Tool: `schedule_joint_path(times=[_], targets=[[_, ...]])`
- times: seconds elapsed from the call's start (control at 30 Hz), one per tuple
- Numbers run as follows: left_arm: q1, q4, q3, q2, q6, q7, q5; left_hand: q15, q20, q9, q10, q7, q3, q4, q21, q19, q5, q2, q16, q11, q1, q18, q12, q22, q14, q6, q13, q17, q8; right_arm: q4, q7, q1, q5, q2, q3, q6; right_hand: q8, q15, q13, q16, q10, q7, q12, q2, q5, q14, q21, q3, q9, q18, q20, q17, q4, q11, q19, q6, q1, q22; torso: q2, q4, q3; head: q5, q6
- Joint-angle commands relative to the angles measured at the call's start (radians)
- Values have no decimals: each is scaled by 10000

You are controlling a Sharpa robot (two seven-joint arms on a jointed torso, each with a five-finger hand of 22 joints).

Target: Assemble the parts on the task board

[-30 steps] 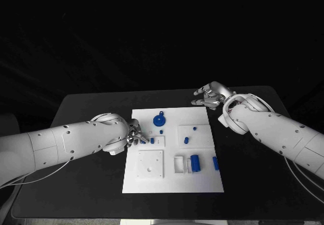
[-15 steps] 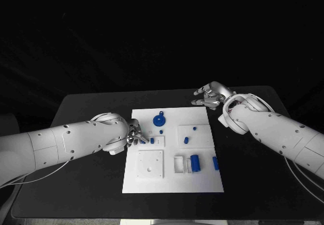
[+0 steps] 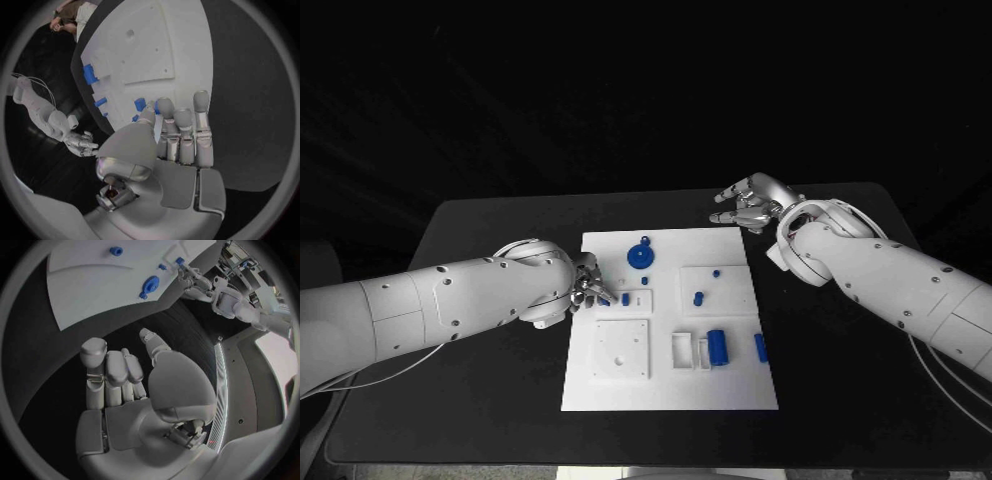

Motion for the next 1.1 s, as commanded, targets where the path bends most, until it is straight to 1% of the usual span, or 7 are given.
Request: schedule_joint_path(times=[0.03,0.53,0.7,0.9,1.0,1.03,1.1], targets=[[-58,-29,-47,-5,285,-221,-132,-11,-22,9,-5,-342,183,-103,-37,74,-34,175,-34,-51,251,57,-12,190,51,433,-9,7,3,9,63,-6,-48,2,4,105,-21,-33,84,-61,-28,-17,-31,-27,45,0,-54,7,16,174,20,-8,45,-22,276,67,-112,884,0,2,7,4,-7],[-59,-15,-47,-3,493,-267,-83,-18,-28,-42,27,-357,151,32,-44,81,-95,202,-57,-55,132,50,-59,188,62,490,-11,33,-5,10,65,-7,-47,4,4,105,-21,-32,82,-64,-30,-15,-32,-24,55,1,-52,10,16,173,19,-8,74,-22,279,65,-110,886,-1,-9,17,6,-27],[-60,-40,-47,25,517,-288,-75,-22,-32,-119,58,-367,112,203,-53,92,-101,160,-72,-62,108,46,-78,187,77,553,-1,50,-44,10,67,-7,-47,5,4,104,-21,-32,82,-64,-30,-15,-32,-24,55,1,-52,10,16,173,19,-8,74,-22,279,65,-110,886,3,-12,10,8,-34],[-60,-59,-47,30,548,-322,-73,-38,-45,-179,102,-390,71,464,-50,118,-111,136,-75,-78,46,41,-106,188,112,642,0,69,-51,14,66,-7,-47,1,4,106,-21,-32,82,-64,-30,-15,-32,-24,55,1,-52,10,16,173,19,-8,74,-22,279,65,-110,886,-3,-4,22,-8,-38],[-60,-65,-47,35,545,-332,-73,-38,-48,-186,109,-394,62,547,-52,120,-105,126,-82,-78,27,37,-117,187,112,653,1,74,-47,16,66,-7,-47,1,4,107,-21,-32,82,-64,-30,-15,-32,-24,55,1,-52,10,16,173,19,-8,74,-22,279,65,-110,886,0,-5,16,-7,-35],[-60,-68,-47,38,540,-338,-73,-44,-56,-192,127,-397,93,687,-57,132,-109,81,-98,-82,102,30,-140,186,129,654,10,89,-30,15,66,-7,-47,1,4,107,-21,-32,82,-64,-30,-15,-32,-24,55,1,-52,10,16,173,19,-8,74,-22,279,65,-110,886,0,-9,16,-6,-34],[-60,-73,-47,44,528,-348,-73,-45,-56,-187,135,-402,95,709,-56,133,-103,91,-92,-84,90,30,-137,187,134,679,13,94,-15,17,65,-7,-47,1,4,107,-21,-32,82,-64,-30,-15,-32,-24,55,1,-52,10,16,173,19,-8,74,-22,279,65,-110,886,0,-11,11,0,-32]])
